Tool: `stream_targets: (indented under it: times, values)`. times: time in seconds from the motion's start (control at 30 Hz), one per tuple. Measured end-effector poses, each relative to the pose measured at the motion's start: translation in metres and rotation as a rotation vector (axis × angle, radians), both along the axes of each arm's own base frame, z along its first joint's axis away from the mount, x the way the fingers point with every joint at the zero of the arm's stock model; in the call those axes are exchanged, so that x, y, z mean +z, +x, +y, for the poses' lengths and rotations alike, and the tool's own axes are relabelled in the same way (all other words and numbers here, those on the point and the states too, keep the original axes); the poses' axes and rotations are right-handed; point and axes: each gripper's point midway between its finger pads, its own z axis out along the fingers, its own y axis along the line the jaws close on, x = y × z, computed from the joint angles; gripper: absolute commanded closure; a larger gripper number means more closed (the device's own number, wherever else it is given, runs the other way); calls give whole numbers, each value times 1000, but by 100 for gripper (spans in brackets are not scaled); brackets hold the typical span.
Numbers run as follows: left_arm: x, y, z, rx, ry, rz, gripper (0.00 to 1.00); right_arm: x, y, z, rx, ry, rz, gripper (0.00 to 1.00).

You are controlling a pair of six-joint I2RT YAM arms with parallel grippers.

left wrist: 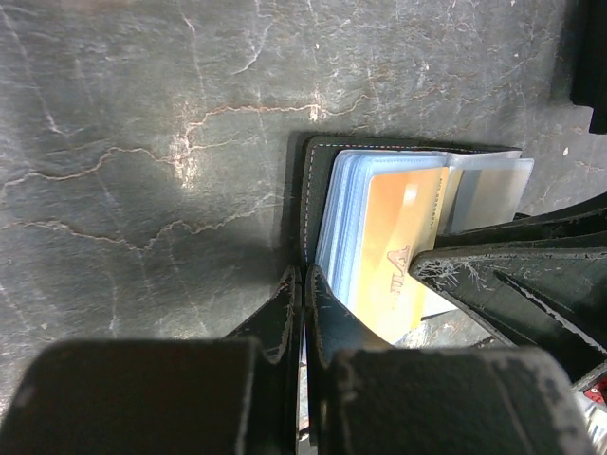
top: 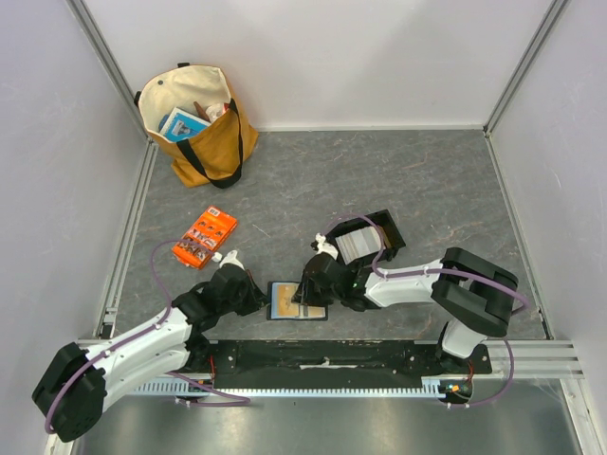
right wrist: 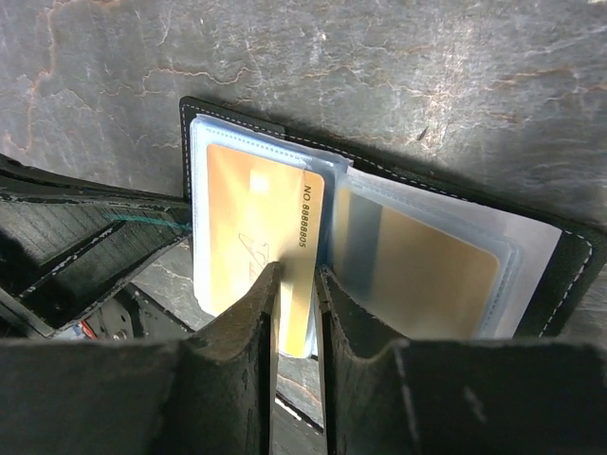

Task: Put the credit cards into the card holder
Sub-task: Insert the credit card into the card holder.

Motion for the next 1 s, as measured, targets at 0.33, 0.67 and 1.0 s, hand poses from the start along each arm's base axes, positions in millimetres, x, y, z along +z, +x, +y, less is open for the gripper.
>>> stream_targets:
  times: [0.33, 0.67, 1.0]
  values:
    - [0, 0, 0, 1, 1, -2, 98, 7, -2, 5, 47, -64, -43, 64]
    - [0, 0, 0, 2, 0, -3, 98, 5, -3, 12, 85, -133, -43, 61]
    - [5, 1, -1, -1, -16, -18, 98, 73, 41, -25, 24, -165, -242, 41]
